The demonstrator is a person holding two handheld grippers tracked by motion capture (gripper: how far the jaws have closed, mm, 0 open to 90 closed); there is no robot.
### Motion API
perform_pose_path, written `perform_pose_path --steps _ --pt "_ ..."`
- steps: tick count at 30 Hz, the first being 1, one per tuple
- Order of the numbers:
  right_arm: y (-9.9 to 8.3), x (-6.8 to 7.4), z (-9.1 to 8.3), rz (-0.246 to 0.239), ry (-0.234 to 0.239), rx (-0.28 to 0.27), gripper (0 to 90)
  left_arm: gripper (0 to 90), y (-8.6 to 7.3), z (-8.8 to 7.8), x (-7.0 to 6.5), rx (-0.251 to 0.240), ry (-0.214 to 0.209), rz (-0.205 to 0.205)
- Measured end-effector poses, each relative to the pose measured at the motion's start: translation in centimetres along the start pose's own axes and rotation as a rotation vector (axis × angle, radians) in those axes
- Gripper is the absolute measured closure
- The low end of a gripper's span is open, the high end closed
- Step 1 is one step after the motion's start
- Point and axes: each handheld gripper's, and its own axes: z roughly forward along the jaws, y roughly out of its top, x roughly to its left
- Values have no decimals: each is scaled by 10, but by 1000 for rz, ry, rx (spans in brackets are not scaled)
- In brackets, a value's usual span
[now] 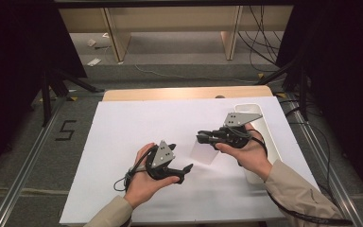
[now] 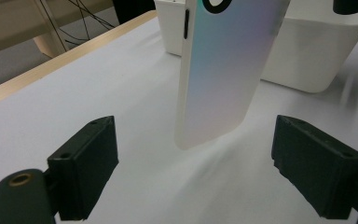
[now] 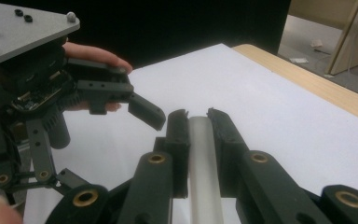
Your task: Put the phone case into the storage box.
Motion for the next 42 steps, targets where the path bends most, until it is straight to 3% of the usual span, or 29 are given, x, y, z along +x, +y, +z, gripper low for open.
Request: perform_pose_path --steps 11,25,35,42 --pt "3 -1 -1 -56 40 38 800 147 -1 1 0 -2 -16 2" --pt "2 -1 0 -80 78 84 799 149 -2 2 0 5 -15 8" --pt "2 5 4 -104 152 121 799 150 -4 5 0 20 -23 14" --pt "2 8 6 -116 174 132 799 151 -5 6 -1 32 -31 24"
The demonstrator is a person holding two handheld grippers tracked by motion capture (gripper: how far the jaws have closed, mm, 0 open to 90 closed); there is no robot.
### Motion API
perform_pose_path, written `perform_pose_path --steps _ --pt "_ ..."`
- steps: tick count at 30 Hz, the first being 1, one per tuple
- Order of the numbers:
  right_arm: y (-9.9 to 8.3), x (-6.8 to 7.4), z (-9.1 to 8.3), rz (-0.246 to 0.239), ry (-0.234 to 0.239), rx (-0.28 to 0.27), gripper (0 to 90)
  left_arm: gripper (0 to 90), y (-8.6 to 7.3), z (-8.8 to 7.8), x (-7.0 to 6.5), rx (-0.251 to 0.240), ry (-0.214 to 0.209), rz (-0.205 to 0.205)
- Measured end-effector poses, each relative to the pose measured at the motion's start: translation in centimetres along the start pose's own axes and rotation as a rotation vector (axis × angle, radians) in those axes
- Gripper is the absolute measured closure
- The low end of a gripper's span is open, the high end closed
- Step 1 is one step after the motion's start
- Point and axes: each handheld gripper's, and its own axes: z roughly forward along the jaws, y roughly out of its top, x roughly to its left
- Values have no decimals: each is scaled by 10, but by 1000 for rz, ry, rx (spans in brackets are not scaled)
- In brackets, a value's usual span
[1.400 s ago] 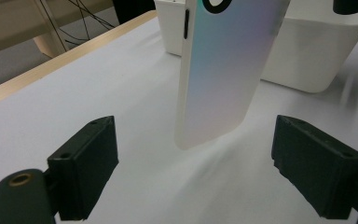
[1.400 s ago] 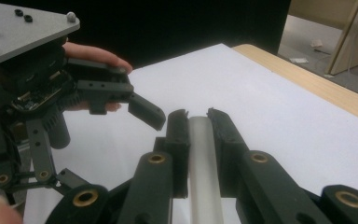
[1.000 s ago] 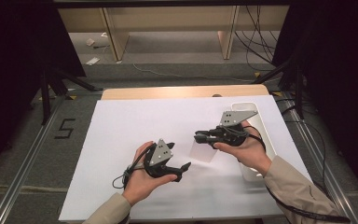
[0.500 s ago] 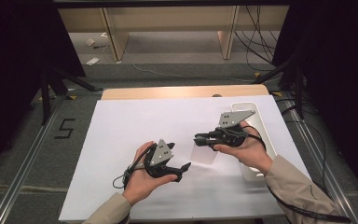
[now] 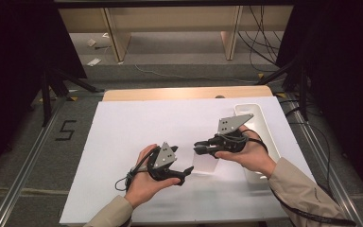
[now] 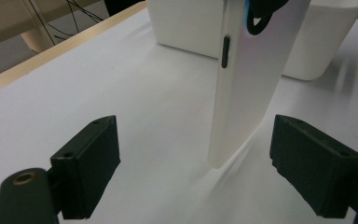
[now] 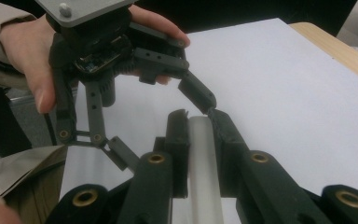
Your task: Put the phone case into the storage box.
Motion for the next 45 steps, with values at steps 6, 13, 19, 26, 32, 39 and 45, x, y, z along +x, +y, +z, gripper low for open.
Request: perform_pose_path --steps 6,13,19,26,32,39,45 --pt "0 2 2 -9 20 11 799 153 -2 3 -1 22 -17 12" --pt "1 4 4 -16 36 17 799 186 -5 8 -2 51 -60 27" --pt "0 4 6 -17 45 22 799 263 -7 13 -2 53 -92 36" --pt "0 5 6 -15 55 19 799 328 -11 18 -3 74 -134 50" --pt "0 5 7 -14 63 21 799 428 -13 22 -3 83 -178 58" --pt "0 6 8 -20 71 22 799 549 -13 22 0 70 -204 49" --pt "0 6 9 -19 76 19 799 633 -13 23 0 65 -219 55"
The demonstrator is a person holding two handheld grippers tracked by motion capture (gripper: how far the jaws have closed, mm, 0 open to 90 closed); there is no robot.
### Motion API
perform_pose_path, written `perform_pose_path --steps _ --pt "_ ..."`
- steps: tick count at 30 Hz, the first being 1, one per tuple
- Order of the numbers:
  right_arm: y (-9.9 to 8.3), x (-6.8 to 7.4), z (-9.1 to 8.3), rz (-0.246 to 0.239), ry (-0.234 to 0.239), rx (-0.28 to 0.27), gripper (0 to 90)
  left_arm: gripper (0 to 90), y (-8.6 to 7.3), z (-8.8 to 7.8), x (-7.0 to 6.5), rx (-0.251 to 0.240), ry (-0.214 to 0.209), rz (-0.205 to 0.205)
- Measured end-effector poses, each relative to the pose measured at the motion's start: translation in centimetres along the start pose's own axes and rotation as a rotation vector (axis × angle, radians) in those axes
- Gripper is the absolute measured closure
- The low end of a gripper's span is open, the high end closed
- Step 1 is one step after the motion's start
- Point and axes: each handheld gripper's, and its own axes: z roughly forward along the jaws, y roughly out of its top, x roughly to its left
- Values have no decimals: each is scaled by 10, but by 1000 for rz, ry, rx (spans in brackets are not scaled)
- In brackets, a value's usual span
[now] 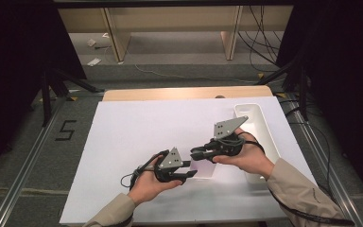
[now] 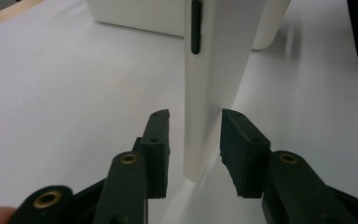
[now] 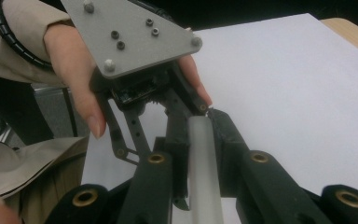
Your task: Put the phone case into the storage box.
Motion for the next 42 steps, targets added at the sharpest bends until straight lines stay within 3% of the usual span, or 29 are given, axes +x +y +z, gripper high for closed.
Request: perform_pose_path --steps 15,20,25,32,42 --pt "0 -1 0 -9 30 -21 797 729 0 -1 1 16 -36 36" --pt "0 -1 -1 -22 44 -25 745 782 2 -4 1 32 -42 47" --pt "-1 -2 -1 -39 11 -45 571 806 3 -5 1 33 -44 34" --pt "-2 -5 -2 -12 -28 -91 293 807 2 -9 4 37 -14 -10" --pt "-4 -8 -7 17 -88 -135 176 807 4 -16 8 41 40 -64"
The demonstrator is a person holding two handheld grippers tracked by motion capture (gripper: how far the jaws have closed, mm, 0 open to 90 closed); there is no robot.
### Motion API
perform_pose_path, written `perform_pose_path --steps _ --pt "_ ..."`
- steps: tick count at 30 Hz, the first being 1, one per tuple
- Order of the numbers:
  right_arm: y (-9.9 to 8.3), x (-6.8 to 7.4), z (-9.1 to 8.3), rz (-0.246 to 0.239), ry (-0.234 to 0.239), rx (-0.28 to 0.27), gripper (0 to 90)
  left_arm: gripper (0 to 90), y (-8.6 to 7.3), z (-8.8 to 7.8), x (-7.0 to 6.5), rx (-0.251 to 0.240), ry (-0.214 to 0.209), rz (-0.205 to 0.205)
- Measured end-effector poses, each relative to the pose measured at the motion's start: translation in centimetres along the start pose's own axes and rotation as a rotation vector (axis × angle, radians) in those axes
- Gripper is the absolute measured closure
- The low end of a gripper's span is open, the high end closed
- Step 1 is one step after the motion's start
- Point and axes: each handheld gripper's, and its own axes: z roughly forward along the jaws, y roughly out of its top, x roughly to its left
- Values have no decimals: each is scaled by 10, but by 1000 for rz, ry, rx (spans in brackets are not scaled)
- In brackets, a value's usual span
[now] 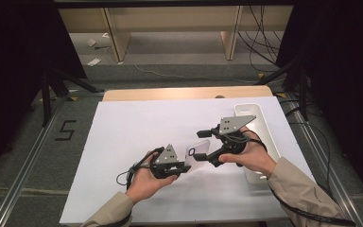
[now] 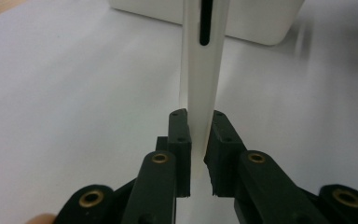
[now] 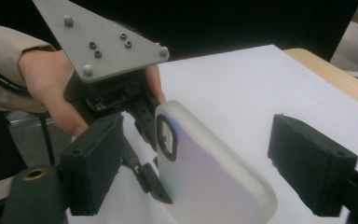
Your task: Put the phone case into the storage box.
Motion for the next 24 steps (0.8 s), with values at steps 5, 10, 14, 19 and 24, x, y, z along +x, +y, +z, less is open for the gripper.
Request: perform_pose_path --steps 5,10,14,19,24 --pt "-2 -1 -1 16 -37 -32 156 807 -1 -3 3 -3 27 -28" --pt "-5 -4 -3 48 -100 -58 119 806 0 -5 4 -9 53 -59" --pt "-7 -3 -3 55 -132 -65 85 806 -1 -8 7 -16 79 -83" --pt "-9 -2 -2 69 -181 -82 55 805 -1 -11 11 -28 123 -129" --pt "-12 -1 1 88 -210 -88 10 805 -1 -12 12 -24 147 -154"
